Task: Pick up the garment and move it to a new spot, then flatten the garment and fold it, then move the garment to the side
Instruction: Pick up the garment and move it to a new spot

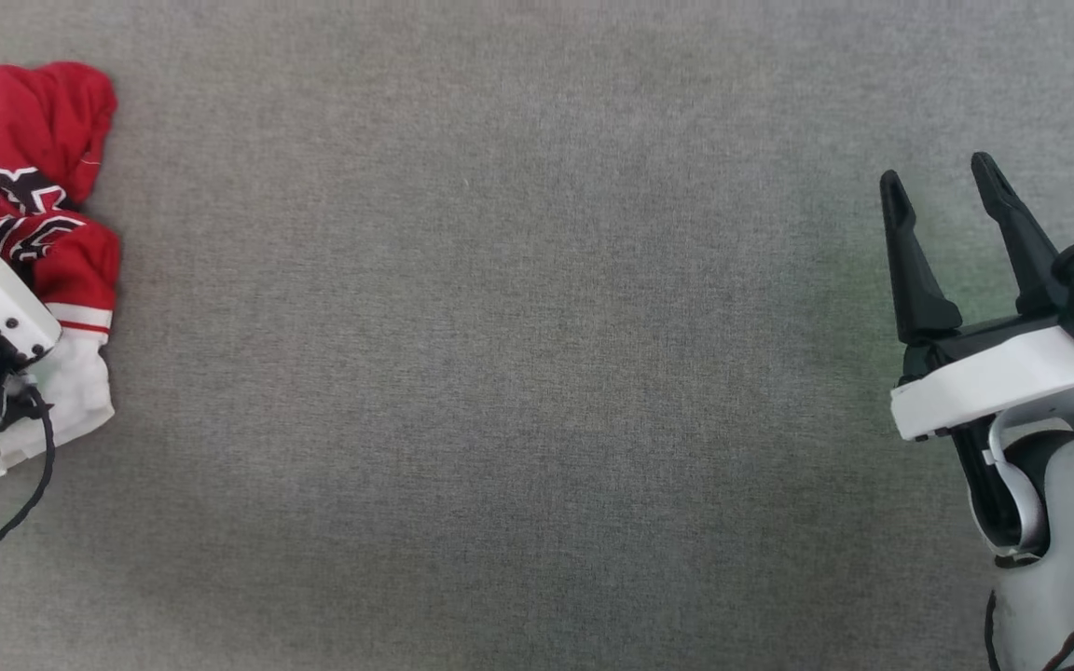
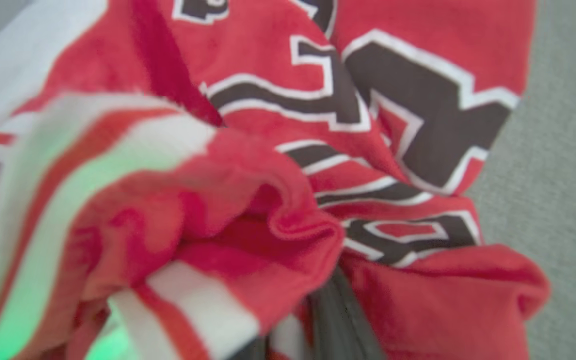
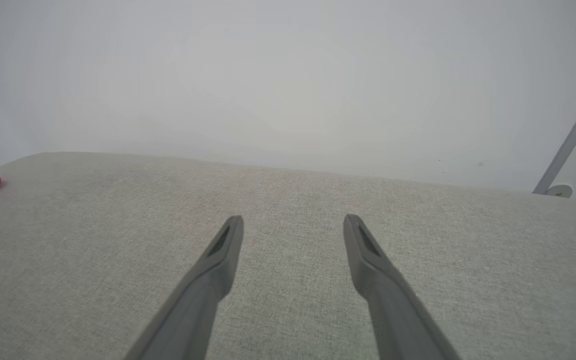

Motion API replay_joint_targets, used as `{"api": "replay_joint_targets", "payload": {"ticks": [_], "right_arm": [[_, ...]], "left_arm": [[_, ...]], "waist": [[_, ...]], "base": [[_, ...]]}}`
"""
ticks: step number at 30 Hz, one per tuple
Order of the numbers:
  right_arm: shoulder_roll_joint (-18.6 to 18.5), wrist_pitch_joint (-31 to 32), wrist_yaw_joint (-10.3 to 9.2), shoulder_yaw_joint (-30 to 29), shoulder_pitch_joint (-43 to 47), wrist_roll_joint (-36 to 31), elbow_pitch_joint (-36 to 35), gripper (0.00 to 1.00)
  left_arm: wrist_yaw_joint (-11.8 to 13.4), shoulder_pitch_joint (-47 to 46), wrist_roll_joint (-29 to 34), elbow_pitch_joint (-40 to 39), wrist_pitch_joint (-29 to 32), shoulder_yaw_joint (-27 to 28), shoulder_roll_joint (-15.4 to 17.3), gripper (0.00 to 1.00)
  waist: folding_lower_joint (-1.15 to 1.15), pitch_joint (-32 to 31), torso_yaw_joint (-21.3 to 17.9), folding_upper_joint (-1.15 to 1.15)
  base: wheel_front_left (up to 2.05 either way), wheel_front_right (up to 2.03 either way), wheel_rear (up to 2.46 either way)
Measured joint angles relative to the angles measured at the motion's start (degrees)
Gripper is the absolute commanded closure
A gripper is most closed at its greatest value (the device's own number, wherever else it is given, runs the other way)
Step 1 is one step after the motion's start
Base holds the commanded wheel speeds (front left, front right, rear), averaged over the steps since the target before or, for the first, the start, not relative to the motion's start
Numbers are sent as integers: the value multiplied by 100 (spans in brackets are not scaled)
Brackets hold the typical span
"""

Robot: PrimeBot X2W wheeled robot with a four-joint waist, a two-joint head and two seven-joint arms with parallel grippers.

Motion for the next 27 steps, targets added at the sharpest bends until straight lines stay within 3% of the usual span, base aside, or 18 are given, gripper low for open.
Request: {"api": "replay_joint_targets", "payload": {"ticks": [12,22,27], "right_arm": [[63,-236,0,-219,398,49,294,0],[143,-324,0,-235,740,65,508,0],[199,-348,0,-219,901,69,541,0]], "left_arm": [[-147,3,293,-701,-1122,-510,407,100],[-148,286,175,-1745,-996,-910,727,100],[-148,553,56,-2419,-657,-995,969,100]], "waist": [[0,-863,257,0],[0,-1655,437,0],[0,-2061,502,0]], "base": [[0,0,0],[0,0,0],[0,0,0]]}}
